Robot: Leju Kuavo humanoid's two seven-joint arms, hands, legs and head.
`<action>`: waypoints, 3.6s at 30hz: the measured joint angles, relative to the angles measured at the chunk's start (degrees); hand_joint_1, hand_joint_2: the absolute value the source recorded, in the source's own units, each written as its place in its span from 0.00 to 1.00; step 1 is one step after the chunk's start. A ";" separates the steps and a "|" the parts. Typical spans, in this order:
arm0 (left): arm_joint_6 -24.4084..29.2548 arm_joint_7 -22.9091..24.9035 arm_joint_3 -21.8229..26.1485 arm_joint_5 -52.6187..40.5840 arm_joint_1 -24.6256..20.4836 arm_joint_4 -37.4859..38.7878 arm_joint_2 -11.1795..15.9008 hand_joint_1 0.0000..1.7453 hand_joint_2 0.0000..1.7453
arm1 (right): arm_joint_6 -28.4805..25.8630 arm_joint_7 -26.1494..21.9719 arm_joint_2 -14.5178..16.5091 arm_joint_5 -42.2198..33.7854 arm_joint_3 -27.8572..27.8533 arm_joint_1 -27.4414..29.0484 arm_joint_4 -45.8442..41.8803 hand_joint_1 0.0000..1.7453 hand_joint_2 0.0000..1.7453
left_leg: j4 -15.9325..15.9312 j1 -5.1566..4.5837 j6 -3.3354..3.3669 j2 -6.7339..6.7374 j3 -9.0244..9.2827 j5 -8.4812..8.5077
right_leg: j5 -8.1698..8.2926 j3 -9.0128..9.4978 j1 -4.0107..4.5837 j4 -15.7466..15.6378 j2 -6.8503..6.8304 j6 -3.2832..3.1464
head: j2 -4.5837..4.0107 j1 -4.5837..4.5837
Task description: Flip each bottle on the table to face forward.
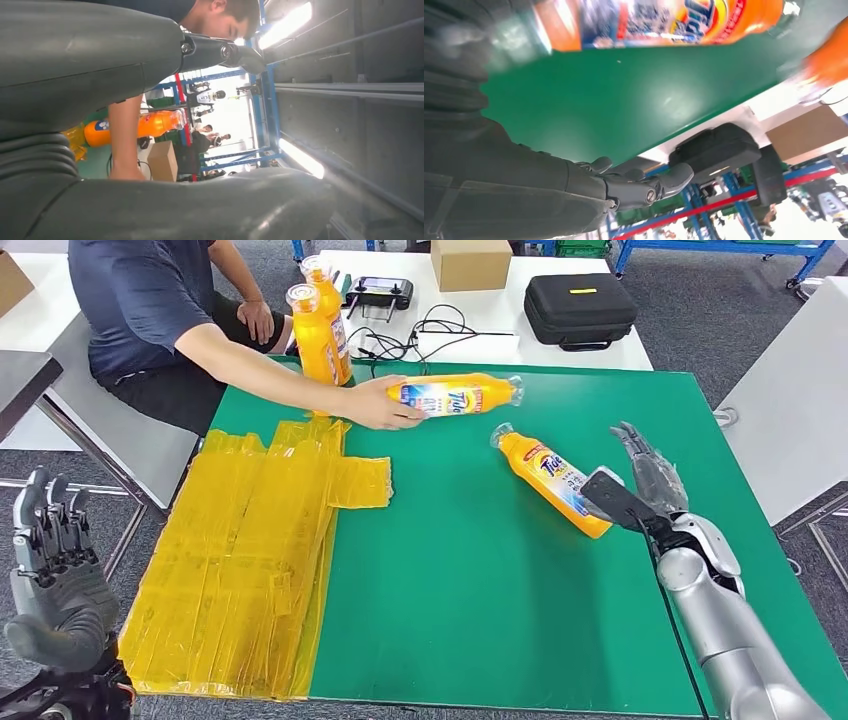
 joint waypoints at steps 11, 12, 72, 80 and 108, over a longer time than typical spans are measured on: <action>-0.04 0.00 -0.24 1.03 -0.77 0.11 0.09 0.00 0.00 | -4.73 9.19 1.14 8.13 2.70 3.88 -5.98 0.00 1.00 | 0.01 -0.03 0.00 0.08 0.04 0.01 | 0.01 0.00 -0.05 0.00 0.08 0.00 | 0.01 0.01; 0.03 0.00 -0.32 1.17 -1.00 0.15 0.09 0.00 0.00 | -5.19 10.02 1.12 9.31 2.96 3.79 -6.18 0.00 1.00 | 0.01 -0.03 0.00 0.08 0.04 0.01 | 0.01 0.00 -0.05 0.00 0.09 0.00 | 0.00 0.02; -0.88 0.06 -0.57 3.21 -3.65 1.71 0.88 0.00 0.00 | 14.00 -2.93 -11.01 11.18 13.88 -8.83 1.33 0.00 1.00 | 0.03 -0.09 0.01 0.10 0.04 0.00 | 0.02 -0.02 -0.09 -0.01 0.13 0.02 | 0.00 0.02; -1.87 0.07 -0.59 3.01 -4.84 2.74 0.88 0.00 0.00 | 10.55 -1.93 -11.95 8.41 14.56 -6.77 1.01 0.00 1.00 | 0.03 -0.08 0.01 0.05 0.06 0.01 | 0.02 -0.01 -0.10 -0.01 0.10 0.02 | 0.00 0.02; 1.01 0.55 -1.39 2.17 -8.98 7.26 0.37 0.00 0.00 | 5.62 -2.51 -8.10 2.95 -4.46 5.88 -23.52 0.00 0.00 | 0.02 -0.09 0.01 0.10 0.03 0.00 | 0.02 -0.02 -0.11 -0.01 0.12 0.01 | 0.01 0.02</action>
